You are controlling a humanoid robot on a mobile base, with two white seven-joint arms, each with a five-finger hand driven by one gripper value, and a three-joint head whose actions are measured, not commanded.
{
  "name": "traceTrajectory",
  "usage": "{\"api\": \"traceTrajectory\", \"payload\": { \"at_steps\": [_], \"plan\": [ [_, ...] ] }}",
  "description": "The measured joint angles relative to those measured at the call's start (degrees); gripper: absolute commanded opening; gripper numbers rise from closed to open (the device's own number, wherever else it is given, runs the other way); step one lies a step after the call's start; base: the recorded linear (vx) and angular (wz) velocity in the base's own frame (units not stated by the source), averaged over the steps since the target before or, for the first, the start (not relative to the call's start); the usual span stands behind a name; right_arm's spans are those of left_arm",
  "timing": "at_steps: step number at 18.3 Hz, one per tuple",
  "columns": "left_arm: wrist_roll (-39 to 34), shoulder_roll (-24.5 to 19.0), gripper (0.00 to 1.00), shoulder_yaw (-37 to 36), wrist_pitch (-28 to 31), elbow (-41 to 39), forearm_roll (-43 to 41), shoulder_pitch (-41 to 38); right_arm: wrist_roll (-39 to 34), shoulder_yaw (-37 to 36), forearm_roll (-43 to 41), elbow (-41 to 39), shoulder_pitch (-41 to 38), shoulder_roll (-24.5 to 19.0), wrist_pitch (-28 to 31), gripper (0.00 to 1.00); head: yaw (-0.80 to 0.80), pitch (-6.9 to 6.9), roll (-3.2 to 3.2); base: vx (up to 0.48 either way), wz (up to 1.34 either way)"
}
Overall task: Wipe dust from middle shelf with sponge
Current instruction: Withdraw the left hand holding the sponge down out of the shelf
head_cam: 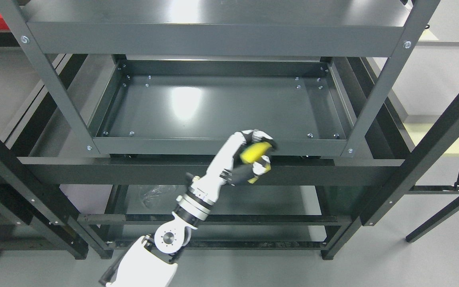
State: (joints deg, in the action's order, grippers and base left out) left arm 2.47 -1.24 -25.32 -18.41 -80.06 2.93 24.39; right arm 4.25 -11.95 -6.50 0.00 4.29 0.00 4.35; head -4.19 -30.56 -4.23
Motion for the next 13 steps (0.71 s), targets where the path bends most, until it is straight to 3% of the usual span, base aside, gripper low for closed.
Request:
{"api": "traceTrajectory", "payload": {
  "at_steps": [3,5,13],
  "plan": [
    [-5.6,0.3,0.00,7.0,8.7,-0.9,-0.1,-1.5,0.0,0.0,0.0,0.0,0.0,0.0,0.0,1.00,0.00,0.00,0.00,0.000,0.00],
    [-7.2,0.5,0.00,10.3,11.4,-2.5,-0.1,-3.0,0.0,0.0,0.0,0.0,0.0,0.0,0.0,1.00,0.00,0.00,0.00,0.000,0.00],
    [-5.3,0.9,0.00,20.1,9.6,-10.4,-0.2,-12.4,0.0,0.0,0.0,0.0,0.0,0.0,0.0,1.00,0.00,0.00,0.00,0.000,0.00]
  ]
}}
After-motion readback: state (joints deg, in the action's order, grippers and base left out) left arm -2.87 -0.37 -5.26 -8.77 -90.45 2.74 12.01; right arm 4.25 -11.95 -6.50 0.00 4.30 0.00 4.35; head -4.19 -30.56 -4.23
